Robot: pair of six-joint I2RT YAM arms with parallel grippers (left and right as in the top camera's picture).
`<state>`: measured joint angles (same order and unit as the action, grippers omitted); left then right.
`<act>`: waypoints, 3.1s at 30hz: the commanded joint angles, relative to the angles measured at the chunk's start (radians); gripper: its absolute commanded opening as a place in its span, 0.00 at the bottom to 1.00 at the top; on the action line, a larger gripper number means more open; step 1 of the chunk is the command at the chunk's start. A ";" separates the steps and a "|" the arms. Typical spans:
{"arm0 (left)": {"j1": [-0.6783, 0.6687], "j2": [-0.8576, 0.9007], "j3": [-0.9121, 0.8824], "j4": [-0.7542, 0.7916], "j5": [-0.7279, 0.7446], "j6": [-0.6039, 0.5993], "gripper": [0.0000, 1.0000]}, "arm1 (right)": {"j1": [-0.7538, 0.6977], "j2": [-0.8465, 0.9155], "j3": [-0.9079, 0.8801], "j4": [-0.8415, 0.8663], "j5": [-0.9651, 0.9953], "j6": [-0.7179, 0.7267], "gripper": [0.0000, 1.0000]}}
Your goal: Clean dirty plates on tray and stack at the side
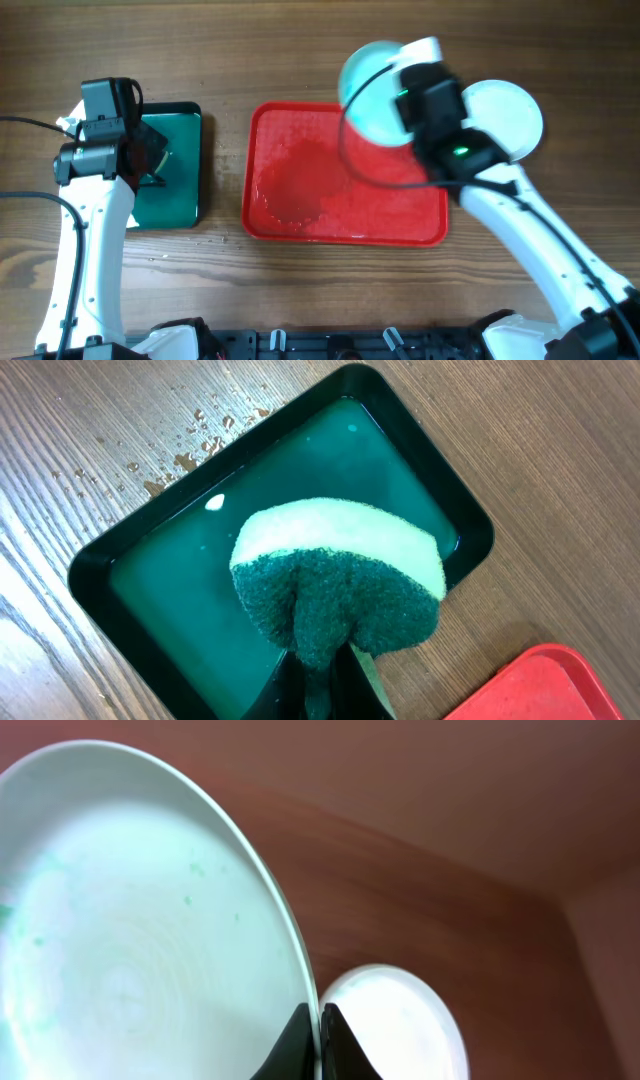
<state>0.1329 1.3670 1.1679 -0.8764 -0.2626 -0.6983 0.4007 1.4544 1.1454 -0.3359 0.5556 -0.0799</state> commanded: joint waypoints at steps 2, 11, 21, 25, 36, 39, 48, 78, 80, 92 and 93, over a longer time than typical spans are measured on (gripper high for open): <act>0.004 0.008 -0.011 0.000 0.005 -0.017 0.04 | -0.272 -0.023 0.004 -0.039 -0.079 0.320 0.04; 0.004 0.008 -0.011 0.004 0.005 -0.017 0.04 | -0.602 0.184 -0.040 0.003 -0.303 0.428 0.04; 0.004 0.008 -0.011 0.007 0.005 -0.017 0.04 | -0.641 0.326 -0.040 -0.003 -0.376 0.419 0.68; 0.004 0.008 -0.011 0.016 0.005 -0.017 0.04 | -0.640 0.252 -0.040 -0.048 -0.439 0.420 0.78; 0.020 0.023 -0.059 0.148 0.006 -0.017 0.04 | -0.483 -0.097 -0.040 -0.137 -0.557 0.419 0.82; 0.063 0.063 -0.072 0.190 0.008 -0.018 0.04 | -0.373 -0.138 -0.040 -0.170 -0.557 0.408 0.85; 0.145 0.292 -0.072 0.287 0.242 -0.013 0.04 | -0.109 -0.143 -0.040 -0.165 -0.445 0.425 1.00; 0.146 -0.208 -0.064 0.134 0.299 0.039 1.00 | -0.027 -0.762 -0.042 -0.515 -0.348 0.341 1.00; 0.146 -0.206 -0.064 0.134 0.299 0.039 1.00 | -0.028 -0.828 -0.042 -0.541 -0.322 0.341 1.00; 0.146 -0.206 -0.064 0.134 0.299 0.039 1.00 | -0.028 -0.911 -0.042 -0.601 -0.320 0.345 1.00; 0.146 -0.206 -0.064 0.134 0.299 0.039 1.00 | -0.028 -0.911 -0.042 -0.600 -0.320 0.345 1.00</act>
<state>0.2760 1.1633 1.1023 -0.7418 0.0288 -0.6674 0.3706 0.5446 1.1057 -0.9348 0.2146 0.2821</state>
